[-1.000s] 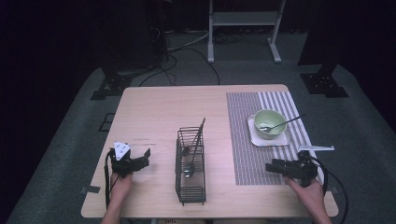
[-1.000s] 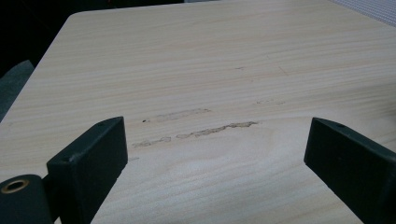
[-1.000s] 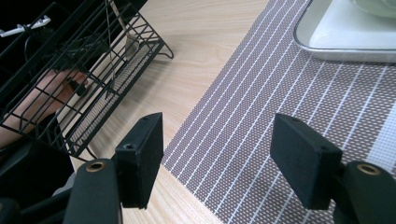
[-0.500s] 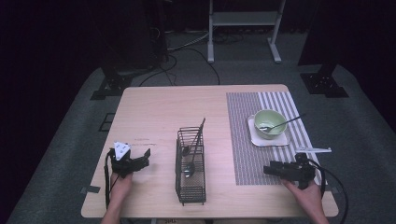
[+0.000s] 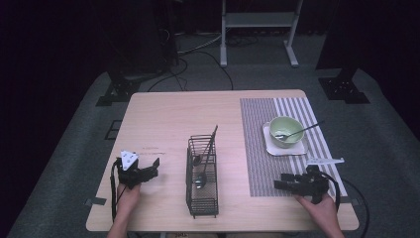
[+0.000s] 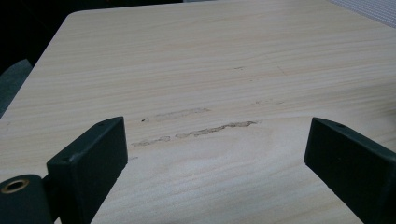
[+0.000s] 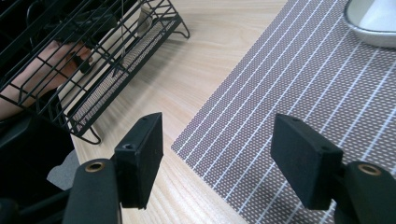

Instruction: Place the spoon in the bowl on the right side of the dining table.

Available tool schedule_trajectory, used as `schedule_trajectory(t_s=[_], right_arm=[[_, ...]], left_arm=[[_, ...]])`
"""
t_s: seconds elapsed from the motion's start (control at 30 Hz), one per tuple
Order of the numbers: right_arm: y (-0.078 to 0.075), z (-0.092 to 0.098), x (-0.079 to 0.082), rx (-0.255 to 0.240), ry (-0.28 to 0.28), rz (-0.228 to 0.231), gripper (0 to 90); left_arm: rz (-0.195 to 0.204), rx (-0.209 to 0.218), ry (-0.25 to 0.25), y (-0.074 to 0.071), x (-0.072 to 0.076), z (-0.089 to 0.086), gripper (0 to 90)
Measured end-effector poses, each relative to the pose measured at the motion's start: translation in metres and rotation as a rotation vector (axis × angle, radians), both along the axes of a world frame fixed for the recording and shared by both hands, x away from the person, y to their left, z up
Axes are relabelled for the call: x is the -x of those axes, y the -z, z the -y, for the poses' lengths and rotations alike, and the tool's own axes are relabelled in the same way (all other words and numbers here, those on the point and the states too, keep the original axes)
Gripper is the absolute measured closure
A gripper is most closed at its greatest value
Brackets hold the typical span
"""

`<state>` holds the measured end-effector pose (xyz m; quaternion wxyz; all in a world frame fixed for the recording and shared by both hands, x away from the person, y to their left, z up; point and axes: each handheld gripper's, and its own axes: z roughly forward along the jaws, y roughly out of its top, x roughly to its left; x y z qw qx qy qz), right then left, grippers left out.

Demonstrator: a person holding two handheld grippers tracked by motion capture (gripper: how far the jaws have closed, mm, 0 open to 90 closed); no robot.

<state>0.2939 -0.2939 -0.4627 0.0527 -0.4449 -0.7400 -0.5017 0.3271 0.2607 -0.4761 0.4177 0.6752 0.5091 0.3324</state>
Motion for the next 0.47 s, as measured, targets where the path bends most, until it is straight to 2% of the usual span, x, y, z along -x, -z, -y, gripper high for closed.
schedule_trajectory(t_s=[0.33,0.47], right_arm=[[0.0032,-0.0063,0.0024,0.018,-0.024,0.004,33.2],[0.0029,-0.0062,0.0032,0.006,-0.027,0.010,33.1]], left_arm=[[-0.003,0.002,0.000,0.0000,-0.0001,0.0000,5.2],[-0.003,0.004,0.000,0.0001,-0.0005,-0.0003,5.2]])
